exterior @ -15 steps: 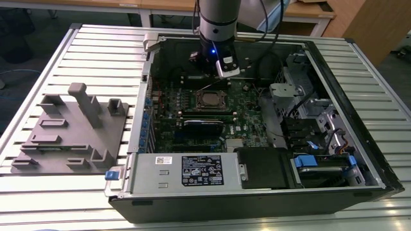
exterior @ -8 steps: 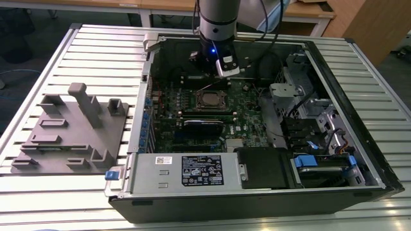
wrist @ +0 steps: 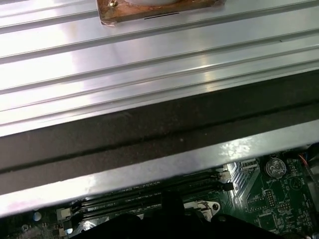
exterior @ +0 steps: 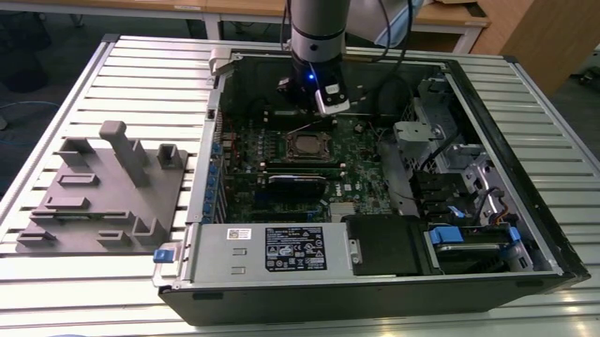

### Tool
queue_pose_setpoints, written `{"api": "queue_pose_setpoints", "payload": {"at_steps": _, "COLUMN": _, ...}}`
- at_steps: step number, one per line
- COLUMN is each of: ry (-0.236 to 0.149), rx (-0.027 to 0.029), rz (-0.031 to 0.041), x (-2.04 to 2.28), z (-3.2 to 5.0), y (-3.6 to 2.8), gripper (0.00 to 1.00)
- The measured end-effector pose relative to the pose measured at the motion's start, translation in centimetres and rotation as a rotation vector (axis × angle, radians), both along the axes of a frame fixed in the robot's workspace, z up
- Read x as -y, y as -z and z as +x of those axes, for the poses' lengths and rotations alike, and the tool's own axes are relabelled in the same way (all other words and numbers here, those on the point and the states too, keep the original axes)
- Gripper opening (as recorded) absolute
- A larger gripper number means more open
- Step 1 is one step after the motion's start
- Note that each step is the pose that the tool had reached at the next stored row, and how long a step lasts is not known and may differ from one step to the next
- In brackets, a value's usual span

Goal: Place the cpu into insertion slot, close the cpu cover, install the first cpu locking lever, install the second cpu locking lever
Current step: 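Install the first cpu locking lever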

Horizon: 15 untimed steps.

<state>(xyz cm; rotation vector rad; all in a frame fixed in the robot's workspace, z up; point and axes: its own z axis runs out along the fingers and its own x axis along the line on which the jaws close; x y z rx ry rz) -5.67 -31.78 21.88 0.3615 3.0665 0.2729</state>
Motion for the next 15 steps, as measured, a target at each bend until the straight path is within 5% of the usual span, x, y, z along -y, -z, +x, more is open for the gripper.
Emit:
{"api": "queue_pose_setpoints", "payload": {"at_steps": 8, "ry": 0.005, "rx": 0.0037, "rz": -0.0003, "x": 0.0, "z": 0.0, "y": 0.56, "gripper": 0.11}}
{"api": "queue_pose_setpoints", "payload": {"at_steps": 15, "ry": 0.061, "rx": 0.0038, "rz": -0.0023, "x": 0.0, "z": 0.0, "y": 0.7, "gripper": 0.11}}
